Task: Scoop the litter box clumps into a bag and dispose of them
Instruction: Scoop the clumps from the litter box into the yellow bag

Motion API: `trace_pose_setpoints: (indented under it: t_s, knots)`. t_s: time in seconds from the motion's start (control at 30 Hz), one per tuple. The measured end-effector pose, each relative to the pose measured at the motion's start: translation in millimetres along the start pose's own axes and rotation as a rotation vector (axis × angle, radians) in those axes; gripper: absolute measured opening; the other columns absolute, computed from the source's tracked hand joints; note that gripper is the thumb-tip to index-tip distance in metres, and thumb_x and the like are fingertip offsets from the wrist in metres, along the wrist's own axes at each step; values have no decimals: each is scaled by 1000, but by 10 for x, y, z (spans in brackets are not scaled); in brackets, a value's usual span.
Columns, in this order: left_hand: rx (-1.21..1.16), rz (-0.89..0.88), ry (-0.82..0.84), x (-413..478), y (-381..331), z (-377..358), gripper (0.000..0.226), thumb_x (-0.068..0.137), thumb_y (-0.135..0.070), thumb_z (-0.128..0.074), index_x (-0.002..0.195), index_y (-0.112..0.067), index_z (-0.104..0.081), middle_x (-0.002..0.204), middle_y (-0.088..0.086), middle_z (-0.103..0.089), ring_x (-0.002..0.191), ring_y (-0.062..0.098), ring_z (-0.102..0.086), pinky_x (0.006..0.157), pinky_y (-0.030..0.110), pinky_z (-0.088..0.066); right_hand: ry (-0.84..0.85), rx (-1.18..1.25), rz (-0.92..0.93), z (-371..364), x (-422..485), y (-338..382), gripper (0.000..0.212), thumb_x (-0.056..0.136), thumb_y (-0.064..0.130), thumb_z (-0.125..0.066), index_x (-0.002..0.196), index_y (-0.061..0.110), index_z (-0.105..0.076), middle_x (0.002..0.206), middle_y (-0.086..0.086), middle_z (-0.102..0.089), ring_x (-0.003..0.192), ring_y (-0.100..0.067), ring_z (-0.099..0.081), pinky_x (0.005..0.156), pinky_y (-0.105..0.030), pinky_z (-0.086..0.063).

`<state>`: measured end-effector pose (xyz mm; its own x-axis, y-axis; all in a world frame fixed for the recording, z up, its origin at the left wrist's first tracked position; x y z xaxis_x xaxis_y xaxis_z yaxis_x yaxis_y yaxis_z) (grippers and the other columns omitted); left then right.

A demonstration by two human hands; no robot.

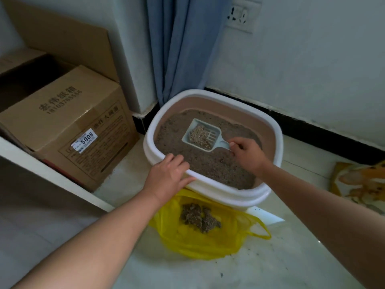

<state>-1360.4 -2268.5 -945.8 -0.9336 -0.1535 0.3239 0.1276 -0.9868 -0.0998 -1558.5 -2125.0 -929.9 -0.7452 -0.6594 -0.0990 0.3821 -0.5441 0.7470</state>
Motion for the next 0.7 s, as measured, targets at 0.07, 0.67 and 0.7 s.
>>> trace_pose_setpoints:
  t_s: [0.07, 0.67, 0.7]
  knots:
    - [-1, 4, 25, 7, -10, 6, 37, 83, -52, -63, 85, -16, -66, 88, 0, -59, 83, 23, -56, 58, 35, -50, 3, -12, 3, 211, -187, -64, 24, 102, 16, -49, 98, 14, -73, 70, 1, -61, 62, -12, -54, 61, -27, -44]
    - [-68, 183, 220, -5, -209, 137, 35, 92, -38, -65, 107, -6, -64, 111, 14, -58, 108, 33, -51, 80, 45, -47, 286, -85, 132, 503, -1740, -435, 38, 98, 7, -54, 66, 25, -58, 59, 12, -55, 53, -5, -44, 57, -21, -36]
    - [-60, 185, 234, -6, -213, 143, 36, 93, -39, -64, 109, -7, -64, 113, 14, -57, 110, 33, -50, 81, 44, -46, 294, -101, 144, 476, -1762, -433, 37, 97, 6, -54, 65, 24, -58, 59, 12, -55, 54, -5, -45, 57, -20, -36]
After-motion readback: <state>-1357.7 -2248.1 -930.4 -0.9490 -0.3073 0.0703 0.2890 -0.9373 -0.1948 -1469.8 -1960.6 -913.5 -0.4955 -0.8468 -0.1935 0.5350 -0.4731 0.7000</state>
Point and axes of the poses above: each hand's wrist, its own x-axis towards the middle knuckle, its own z-axis out of the back of the hand, y = z × x, the point moved 5 cm from there along x, towards the middle knuckle
